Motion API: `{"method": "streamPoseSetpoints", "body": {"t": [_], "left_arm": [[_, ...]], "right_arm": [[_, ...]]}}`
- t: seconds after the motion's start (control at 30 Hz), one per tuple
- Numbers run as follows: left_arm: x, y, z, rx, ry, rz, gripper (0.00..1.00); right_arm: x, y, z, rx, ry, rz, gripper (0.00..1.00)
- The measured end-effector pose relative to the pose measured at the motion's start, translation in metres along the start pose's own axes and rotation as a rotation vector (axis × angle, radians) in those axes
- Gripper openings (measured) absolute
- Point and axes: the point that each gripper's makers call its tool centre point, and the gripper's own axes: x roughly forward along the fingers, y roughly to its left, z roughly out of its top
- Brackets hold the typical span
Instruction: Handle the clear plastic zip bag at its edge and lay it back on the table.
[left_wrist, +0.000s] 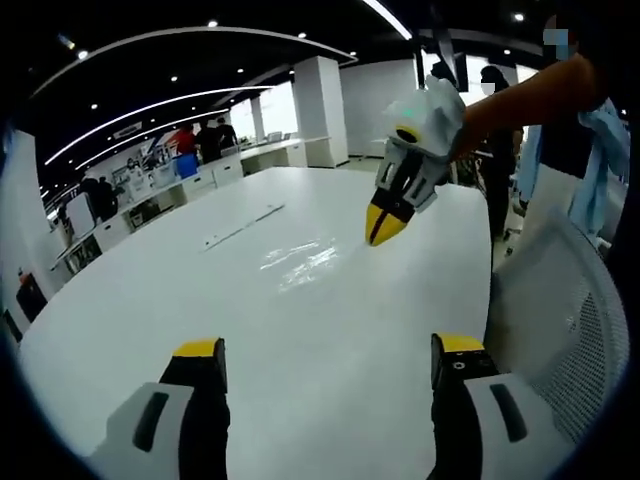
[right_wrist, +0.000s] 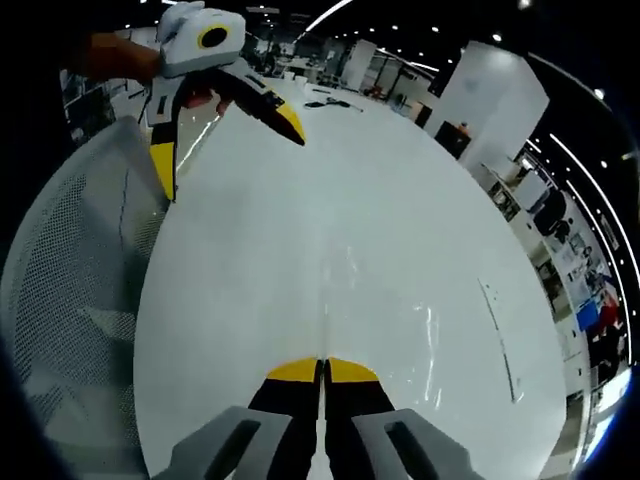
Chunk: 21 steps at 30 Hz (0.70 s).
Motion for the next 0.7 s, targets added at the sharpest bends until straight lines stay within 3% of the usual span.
{"method": "streamPoseSetpoints", "body": {"t": [0.3,0.7], "left_arm": [[0.005,-0.004,0.006,0.031,-0.001,-0.010,0.78],[0.008,-0.011,0.012,0.094,-0.007,-0.046,0.68]], "right_arm": [[-0.019,0.009,0.013,-0.081,-0.022,0.004,0.00],[-0.032,0.027,0.012,-0.160,-0.035,0.037,0.00]]}}
